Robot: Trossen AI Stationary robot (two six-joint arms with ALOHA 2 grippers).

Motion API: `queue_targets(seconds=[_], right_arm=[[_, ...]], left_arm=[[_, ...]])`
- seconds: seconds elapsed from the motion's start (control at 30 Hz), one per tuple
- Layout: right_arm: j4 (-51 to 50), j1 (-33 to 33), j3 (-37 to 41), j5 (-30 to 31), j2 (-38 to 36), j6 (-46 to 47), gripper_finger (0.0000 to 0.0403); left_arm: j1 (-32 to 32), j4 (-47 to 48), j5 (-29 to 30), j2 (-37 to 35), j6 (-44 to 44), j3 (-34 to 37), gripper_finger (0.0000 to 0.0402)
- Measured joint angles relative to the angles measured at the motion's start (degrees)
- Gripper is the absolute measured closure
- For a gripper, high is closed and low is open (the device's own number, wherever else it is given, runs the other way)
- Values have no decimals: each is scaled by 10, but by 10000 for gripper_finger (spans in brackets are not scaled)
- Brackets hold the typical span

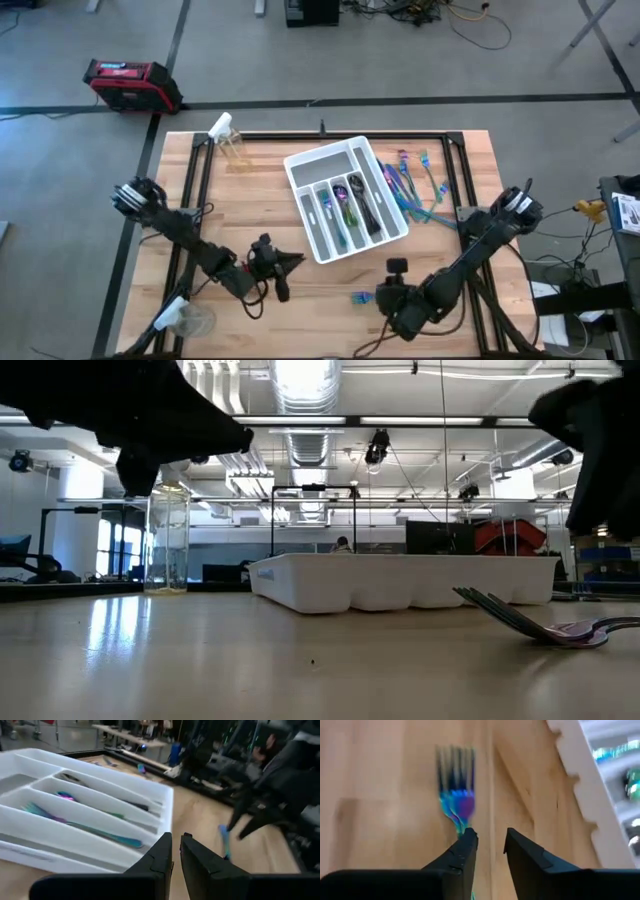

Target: Sort silverware

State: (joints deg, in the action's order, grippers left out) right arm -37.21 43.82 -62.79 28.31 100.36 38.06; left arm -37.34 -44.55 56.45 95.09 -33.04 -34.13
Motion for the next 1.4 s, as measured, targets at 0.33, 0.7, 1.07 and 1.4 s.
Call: queue_targets(seconds=[0.33, 0.7, 1.07, 1.4], right_arm=[[183, -28, 96, -77, 0, -38, 352], [185, -60, 114, -104, -5, -43, 397], [181, -53, 96, -133, -18, -64, 396], [182, -51, 98, -133, -17, -66, 384]], left_arm=[[-1, -3, -5, 78, 43, -86, 377], [-1, 6, -5, 78, 71, -110, 377], [2, 5, 0, 78, 68, -110, 377], [4, 5, 0, 78, 66, -110, 377]])
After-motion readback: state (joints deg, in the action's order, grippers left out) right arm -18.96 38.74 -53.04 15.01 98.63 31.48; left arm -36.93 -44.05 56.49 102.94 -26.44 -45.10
